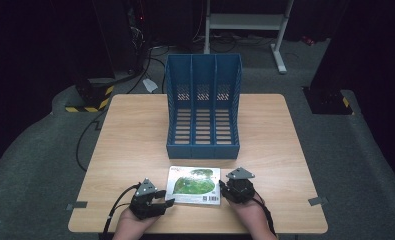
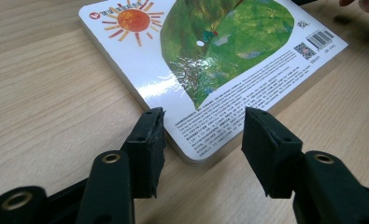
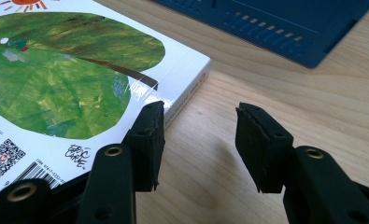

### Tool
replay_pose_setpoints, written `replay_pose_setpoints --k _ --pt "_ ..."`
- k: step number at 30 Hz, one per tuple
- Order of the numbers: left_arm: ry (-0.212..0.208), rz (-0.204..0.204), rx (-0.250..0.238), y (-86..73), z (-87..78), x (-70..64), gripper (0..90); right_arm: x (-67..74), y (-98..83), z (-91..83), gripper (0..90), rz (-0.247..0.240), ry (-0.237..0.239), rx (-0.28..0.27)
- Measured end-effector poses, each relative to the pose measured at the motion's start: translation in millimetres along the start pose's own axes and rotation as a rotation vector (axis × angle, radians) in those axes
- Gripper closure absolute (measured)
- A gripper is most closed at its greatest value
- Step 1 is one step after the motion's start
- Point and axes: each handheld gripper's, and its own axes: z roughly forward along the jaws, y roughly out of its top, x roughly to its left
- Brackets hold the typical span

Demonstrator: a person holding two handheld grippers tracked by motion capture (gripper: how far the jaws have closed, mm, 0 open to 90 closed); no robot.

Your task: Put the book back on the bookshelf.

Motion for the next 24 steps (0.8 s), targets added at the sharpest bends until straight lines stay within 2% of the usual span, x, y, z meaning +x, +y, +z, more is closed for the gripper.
replay_pose_setpoints --k 8,10,13,17,19,21,24 --pt "-0.025 -0.024 0.002 -1.5 -4.4 6.4 48.6 3.9 2.6 3.7 51.7 -0.007 0.012 -0.004" --pt "-0.019 -0.019 -0.006 -1.4 -5.3 6.6 47.6 2.4 2.9 3.1 46.3 0.001 0.012 -0.003" --pt "-0.003 -0.018 -0.029 -0.5 -8.3 7.5 47.6 1.5 3.1 1.1 44.8 0.004 0.016 -0.015" --pt "0.033 -0.041 -0.080 0.2 -11.0 11.2 45.5 2.4 1.0 -8.6 43.7 -0.002 0.024 -0.054" --pt "0.051 -0.053 -0.103 1.0 -10.0 12.9 44.5 3.5 -1.9 -14.2 43.1 -0.009 0.038 -0.074" --pt "0.072 -0.067 -0.122 3.6 -5.3 14.6 43.0 4.8 -8.1 -21.7 42.0 -0.006 0.075 -0.084" --pt "0.078 -0.073 -0.123 6.4 -0.4 15.4 42.3 5.3 -12.5 -24.6 40.7 -0.010 0.099 -0.077"
